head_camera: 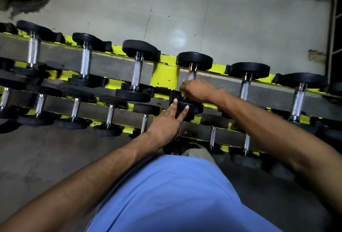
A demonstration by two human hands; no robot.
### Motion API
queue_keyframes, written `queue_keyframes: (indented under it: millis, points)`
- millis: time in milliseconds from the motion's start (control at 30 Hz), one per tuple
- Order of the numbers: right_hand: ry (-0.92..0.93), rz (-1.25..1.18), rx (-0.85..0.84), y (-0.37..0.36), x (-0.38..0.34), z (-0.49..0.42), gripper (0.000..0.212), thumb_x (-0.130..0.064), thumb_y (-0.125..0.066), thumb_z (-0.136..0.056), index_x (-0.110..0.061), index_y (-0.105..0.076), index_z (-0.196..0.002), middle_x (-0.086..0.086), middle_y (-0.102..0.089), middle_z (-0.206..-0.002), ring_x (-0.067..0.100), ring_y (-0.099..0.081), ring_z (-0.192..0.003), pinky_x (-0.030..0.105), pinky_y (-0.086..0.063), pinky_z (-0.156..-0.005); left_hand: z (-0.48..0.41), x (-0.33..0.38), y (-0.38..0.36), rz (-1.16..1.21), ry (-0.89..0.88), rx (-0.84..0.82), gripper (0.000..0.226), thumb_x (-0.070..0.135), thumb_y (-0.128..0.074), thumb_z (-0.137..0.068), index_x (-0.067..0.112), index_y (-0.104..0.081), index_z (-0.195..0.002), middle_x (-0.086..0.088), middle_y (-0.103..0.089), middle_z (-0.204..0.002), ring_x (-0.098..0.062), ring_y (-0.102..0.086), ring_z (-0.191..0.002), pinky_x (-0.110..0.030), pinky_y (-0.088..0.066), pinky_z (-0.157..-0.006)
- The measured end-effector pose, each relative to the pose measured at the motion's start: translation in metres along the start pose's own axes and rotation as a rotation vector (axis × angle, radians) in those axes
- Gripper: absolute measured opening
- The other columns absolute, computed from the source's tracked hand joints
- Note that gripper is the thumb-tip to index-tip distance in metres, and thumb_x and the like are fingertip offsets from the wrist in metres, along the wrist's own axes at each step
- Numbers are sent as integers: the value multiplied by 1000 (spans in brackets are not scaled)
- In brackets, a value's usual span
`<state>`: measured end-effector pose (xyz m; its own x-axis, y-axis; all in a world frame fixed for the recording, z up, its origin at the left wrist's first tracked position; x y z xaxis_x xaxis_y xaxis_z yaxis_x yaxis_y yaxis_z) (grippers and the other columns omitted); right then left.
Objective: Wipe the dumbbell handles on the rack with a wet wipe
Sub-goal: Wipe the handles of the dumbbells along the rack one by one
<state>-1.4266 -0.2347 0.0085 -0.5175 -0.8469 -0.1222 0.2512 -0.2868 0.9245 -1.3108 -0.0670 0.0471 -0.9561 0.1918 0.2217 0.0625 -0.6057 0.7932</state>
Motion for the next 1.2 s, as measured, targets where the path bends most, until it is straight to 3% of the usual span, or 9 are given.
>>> queue_keyframes:
  millis: [167, 333, 433, 567, 700, 833, 1000, 1067, 1200]
  points:
    - [-209, 46, 79, 31, 13, -6, 20, -22, -54, -97, -20, -63, -114, 3, -65, -114, 31, -68, -94, 36, -45, -62, 4, 1, 5, 11, 7, -10, 98, 18, -61, -103, 22, 13, -167, -29, 18, -169, -42, -19, -157, -47, -33, -121]
    - [-320, -99, -440, 11, -37, -34, 18, -24, -53, -95, -12, -64, -86, 8, -69, -101, 28, -67, -84, 33, -54, -71, 6, 2, 5, 19, 12, -9, 94, 23, -63, -103, 20, 5, -168, -33, 16, -168, -44, -17, -157, -49, -30, -122]
    - [-347, -165, -574, 17, -40, -43, 16, -19, -60, -92, -10, -63, -80, 7, -66, -88, 25, -65, -75, 35, -54, -67, 6, 2, 8, 35, 15, -7, 89, 20, -62, -103, 20, -2, -168, -33, 15, -168, -45, -19, -156, -50, -29, -123]
    - [-205, -67, -422, 23, -28, -32, 20, -29, -56, -89, -16, -71, -93, 5, -69, -88, 27, -66, -76, 33, -57, -64, 6, 1, 5, 53, 4, 3, 92, 15, -57, -104, 21, 9, -167, -31, 21, -168, -43, -14, -158, -48, -24, -125]
    - [-139, -82, -75, 22, -25, 2, 10, -25, -63, -92, -23, -71, -97, 1, -57, -95, 23, -59, -79, 29, -37, -60, 8, 0, 4, 71, -3, -4, 92, 15, -55, -105, 20, 12, -167, -31, 22, -167, -44, -15, -158, -48, -27, -124]
    - [-411, -251, 163, 1, -28, 30, 9, -26, -68, -88, -23, -63, -94, 3, -67, -96, 27, -64, -86, 33, -48, -65, 9, -1, 5, 67, -19, 8, 92, 15, -54, -105, 20, 14, -166, -32, 20, -167, -45, -18, -157, -49, -30, -123]
    - [-868, -786, 124, -39, -13, 37, 7, -16, -70, -83, -20, -66, -80, 1, -71, -82, 22, -64, -79, 34, -51, -72, 7, 0, 3, 69, -16, 15, 90, 20, -54, -106, 20, 13, -166, -33, 18, -167, -44, -18, -157, -50, -32, -122]
    - [-934, -1044, 77, -44, -10, 28, 15, -2, -65, -83, -15, -67, -75, 5, -69, -77, 22, -63, -74, 34, -50, -69, 7, 2, 5, 62, -21, 13, 90, 22, -55, -106, 19, 12, -167, -33, 18, -167, -44, -17, -157, -49, -32, -122]
    - [-915, -1314, -16, -32, -11, 16, 27, 9, -50, -93, -4, -73, -95, 10, -70, -79, 19, -64, -65, 28, -55, -60, 6, 0, 6, 42, -26, -4, 91, 20, -55, -106, 18, 13, -167, -34, 18, -167, -44, -14, -158, -49, -30, -123]
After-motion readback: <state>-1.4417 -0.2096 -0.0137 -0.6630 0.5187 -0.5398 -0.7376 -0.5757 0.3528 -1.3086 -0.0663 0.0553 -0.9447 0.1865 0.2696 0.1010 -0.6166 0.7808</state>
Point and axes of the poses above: each hand's wrist, its own z-axis away from the middle knuckle, its own y-axis out of the back of the hand, x = y × z, the point moved 2 cm from there along -z, towards the middle knuckle
